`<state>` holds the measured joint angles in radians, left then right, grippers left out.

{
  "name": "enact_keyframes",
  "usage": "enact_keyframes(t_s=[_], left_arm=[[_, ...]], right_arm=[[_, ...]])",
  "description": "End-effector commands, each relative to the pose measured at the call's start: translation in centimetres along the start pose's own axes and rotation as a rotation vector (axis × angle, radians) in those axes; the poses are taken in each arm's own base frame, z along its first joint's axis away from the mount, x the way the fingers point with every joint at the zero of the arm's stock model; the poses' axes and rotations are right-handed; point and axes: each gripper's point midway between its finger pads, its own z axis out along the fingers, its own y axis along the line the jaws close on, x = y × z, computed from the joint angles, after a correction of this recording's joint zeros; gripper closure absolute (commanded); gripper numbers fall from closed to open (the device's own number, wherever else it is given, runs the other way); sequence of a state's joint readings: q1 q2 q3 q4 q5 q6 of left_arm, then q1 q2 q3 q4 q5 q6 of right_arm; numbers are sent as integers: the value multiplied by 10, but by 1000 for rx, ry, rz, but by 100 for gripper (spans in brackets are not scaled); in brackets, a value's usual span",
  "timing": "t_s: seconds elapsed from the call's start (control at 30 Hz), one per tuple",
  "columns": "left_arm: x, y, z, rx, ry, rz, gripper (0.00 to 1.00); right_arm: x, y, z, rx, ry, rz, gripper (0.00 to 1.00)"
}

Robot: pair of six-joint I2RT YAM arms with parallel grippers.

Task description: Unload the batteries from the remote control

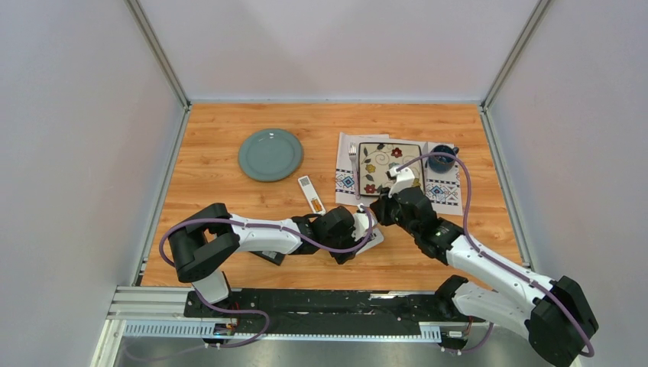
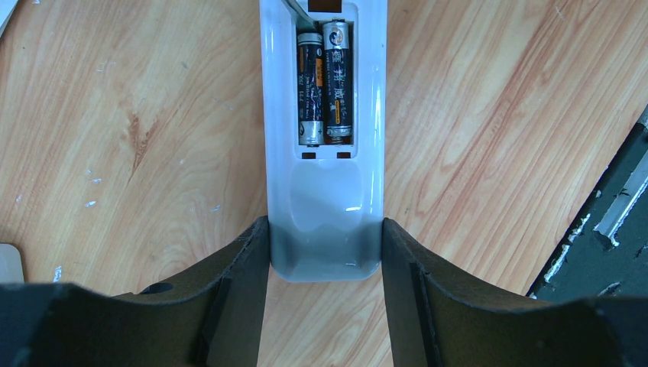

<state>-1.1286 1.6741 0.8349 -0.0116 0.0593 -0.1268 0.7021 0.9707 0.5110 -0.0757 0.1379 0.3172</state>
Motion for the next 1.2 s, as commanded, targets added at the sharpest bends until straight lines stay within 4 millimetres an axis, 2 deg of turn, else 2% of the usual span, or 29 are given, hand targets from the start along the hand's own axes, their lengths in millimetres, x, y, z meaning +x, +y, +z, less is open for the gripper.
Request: enact_keyframes(t_s=[0.0,0.1,0.13,0.23,0.7,0.9,1.07,1.17], left_arm=[[53,-7,4,36,180,-44,76],[52,-7,4,39,179,-43,83],[52,-8,4,41,179,-45,90],[53,-8,5,42,181,-44,100],[53,-11,6,58,183,-53,100],[52,-11,8,61,178,-57,100],[54,-12,9,66,185,-57,100],[53,-12,10,66,183,-58,100]], right_arm=[[25,6,-3,-49,80,135,100],[21,11,-6,-108,73,216,100],[18,11,-6,-120,66,230,100],[11,15,-11,-160,50,265,100],[-9,43,-34,-315,47,287,100],[-11,52,-41,-359,67,300,100],[-8,51,-40,-351,85,303,100],[-12,58,-46,-398,78,295,100]])
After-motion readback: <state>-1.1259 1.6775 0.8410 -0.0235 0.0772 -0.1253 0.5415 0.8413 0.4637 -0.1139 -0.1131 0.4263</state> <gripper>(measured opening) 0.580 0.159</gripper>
